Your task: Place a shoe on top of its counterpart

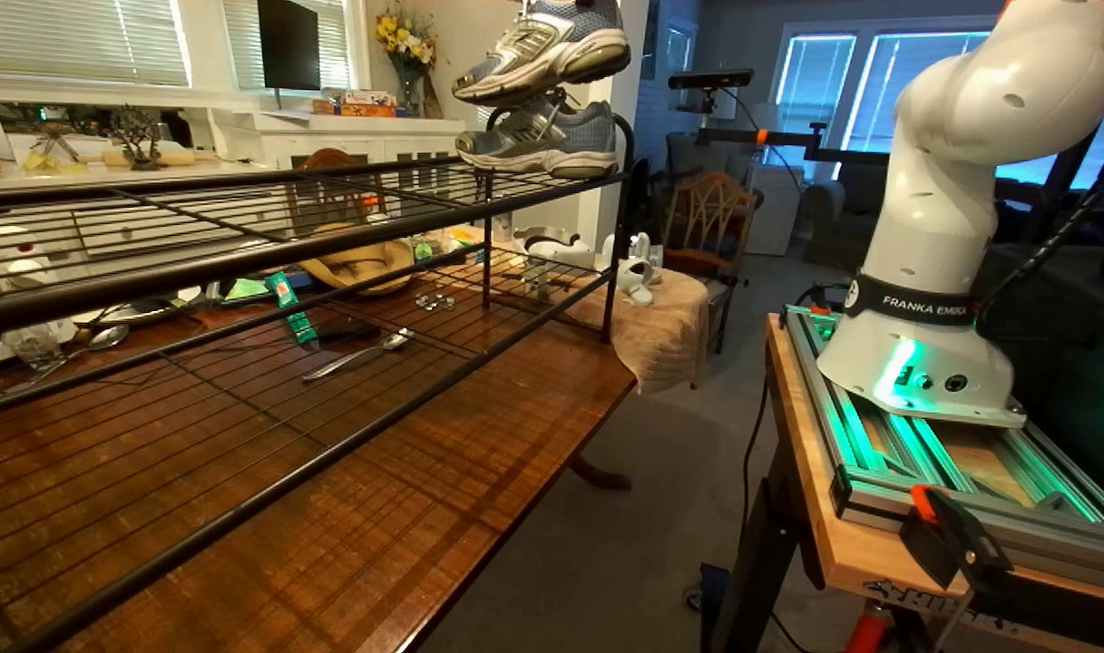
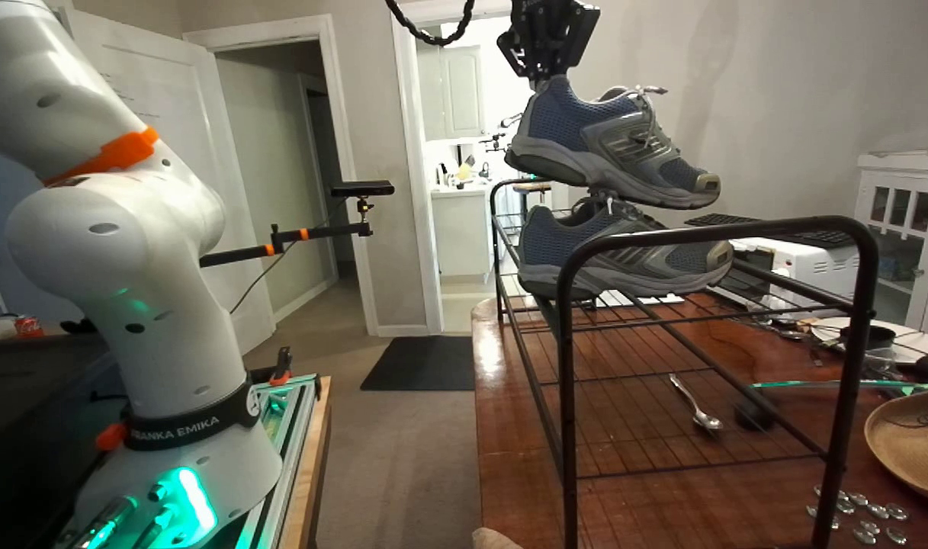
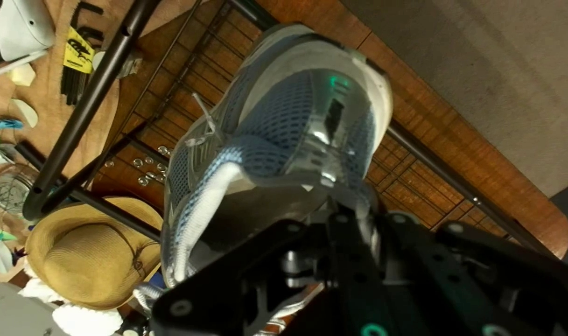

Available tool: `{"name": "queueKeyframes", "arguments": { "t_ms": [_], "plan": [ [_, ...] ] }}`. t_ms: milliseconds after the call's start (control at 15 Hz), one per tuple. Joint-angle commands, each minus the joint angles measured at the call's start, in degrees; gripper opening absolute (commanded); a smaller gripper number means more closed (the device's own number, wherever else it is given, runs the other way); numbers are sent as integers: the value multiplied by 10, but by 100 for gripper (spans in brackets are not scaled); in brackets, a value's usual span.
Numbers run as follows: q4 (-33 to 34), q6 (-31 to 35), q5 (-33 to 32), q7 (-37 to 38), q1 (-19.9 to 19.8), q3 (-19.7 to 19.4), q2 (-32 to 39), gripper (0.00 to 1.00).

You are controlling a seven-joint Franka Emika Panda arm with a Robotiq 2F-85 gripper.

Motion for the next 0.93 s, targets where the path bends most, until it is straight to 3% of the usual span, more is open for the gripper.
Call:
{"name": "queueKeyframes", "arguments": {
  "t_ms": [0, 267, 333, 400, 867],
  "plan": [
    [2, -16, -11, -9, 3, -4, -5, 2],
    [0, -14, -12, -8, 3, -4, -4, 4],
    [-1, -13, -13, -6, 3, -4, -4, 34],
    [-1, -13, -13, -6, 3, -4, -4, 35],
    [0, -13, -21, -5, 2, -4, -3, 88]
  ]
}}
